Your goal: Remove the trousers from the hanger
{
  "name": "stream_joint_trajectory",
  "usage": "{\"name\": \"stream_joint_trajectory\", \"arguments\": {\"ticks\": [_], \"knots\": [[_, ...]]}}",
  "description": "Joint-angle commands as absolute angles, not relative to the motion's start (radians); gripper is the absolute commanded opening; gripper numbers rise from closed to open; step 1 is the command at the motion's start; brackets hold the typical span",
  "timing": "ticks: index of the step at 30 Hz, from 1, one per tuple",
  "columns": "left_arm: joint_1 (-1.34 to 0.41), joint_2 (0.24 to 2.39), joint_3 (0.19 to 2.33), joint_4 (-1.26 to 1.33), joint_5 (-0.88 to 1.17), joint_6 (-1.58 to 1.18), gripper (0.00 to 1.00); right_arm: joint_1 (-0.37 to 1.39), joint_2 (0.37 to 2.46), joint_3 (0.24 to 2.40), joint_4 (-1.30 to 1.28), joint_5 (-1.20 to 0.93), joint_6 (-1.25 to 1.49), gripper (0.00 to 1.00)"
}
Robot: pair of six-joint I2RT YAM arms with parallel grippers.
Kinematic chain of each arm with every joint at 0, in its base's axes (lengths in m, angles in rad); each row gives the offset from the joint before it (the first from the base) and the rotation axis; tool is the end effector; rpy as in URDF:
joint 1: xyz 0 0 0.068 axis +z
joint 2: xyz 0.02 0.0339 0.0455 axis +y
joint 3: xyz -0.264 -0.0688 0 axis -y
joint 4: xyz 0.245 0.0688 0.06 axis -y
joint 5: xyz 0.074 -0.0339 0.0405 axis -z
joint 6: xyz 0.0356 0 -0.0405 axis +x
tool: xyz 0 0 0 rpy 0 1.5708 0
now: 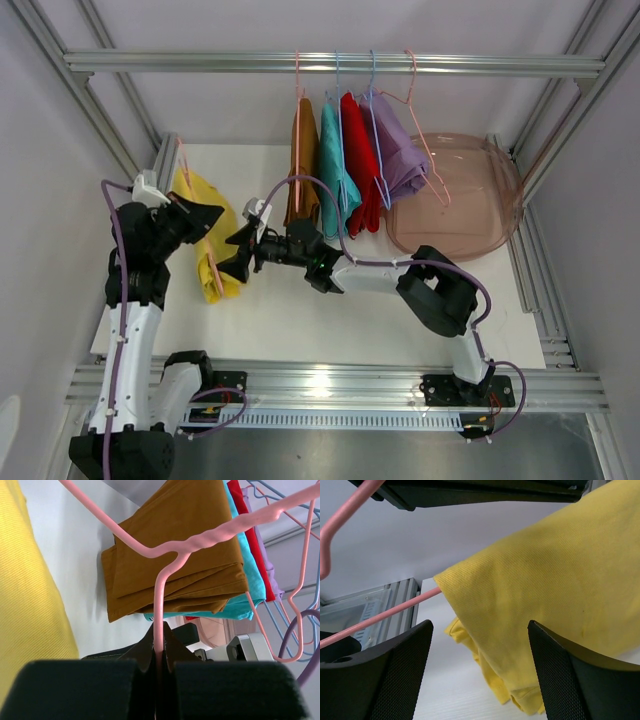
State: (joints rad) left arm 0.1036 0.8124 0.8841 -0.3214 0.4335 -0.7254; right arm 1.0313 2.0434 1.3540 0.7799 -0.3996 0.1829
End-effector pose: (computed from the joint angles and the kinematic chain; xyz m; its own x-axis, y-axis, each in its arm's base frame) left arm 0.1821 0.0039 0.3563 -0.3902 -0.6459 -0.6562 0.0696 0.6899 -0.7205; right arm 0.2315 0.4136 0.2487 -0.1343 0.1019 -0.9857 -0.9814 0.1244 0.1466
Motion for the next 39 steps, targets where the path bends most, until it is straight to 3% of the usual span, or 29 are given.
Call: {"name": "stream_joint_trajectory", "arguments": {"ticks": [1, 12, 18, 30, 36, 39], "knots": [[0.091, 0.805, 0.922, -0.207, 0.465, -0.686, 0.0, 1.026, 2.052, 1.394, 0.801, -0.417, 0.163, 0.83], [0.041, 0.818, 0.94, -0.23, 0.465, -0.655, 0.01, 1.017, 2.086, 1.434, 0.796, -0.355, 0.161, 0.88], [0.034, 0.821, 0.94, -0.23, 0.469, -0.649, 0.0, 1.015, 2.092, 1.439, 0.798, -0.253, 0.153, 0.85], [0.023, 0.822, 0.942, -0.225, 0.486, -0.644, 0.01, 1.0, 2.109, 1.434, 0.828, -0.21, 0.17, 0.61], [0.021, 0.824, 0.94, -0.219, 0.497, -0.646, 0.0, 1.0, 2.118, 1.434, 0.838, -0.21, 0.176, 0.42], [0.021, 0.825, 0.942, -0.218, 0.503, -0.647, 0.0, 1.0, 2.121, 1.436, 0.839, -0.215, 0.179, 0.28]]}}
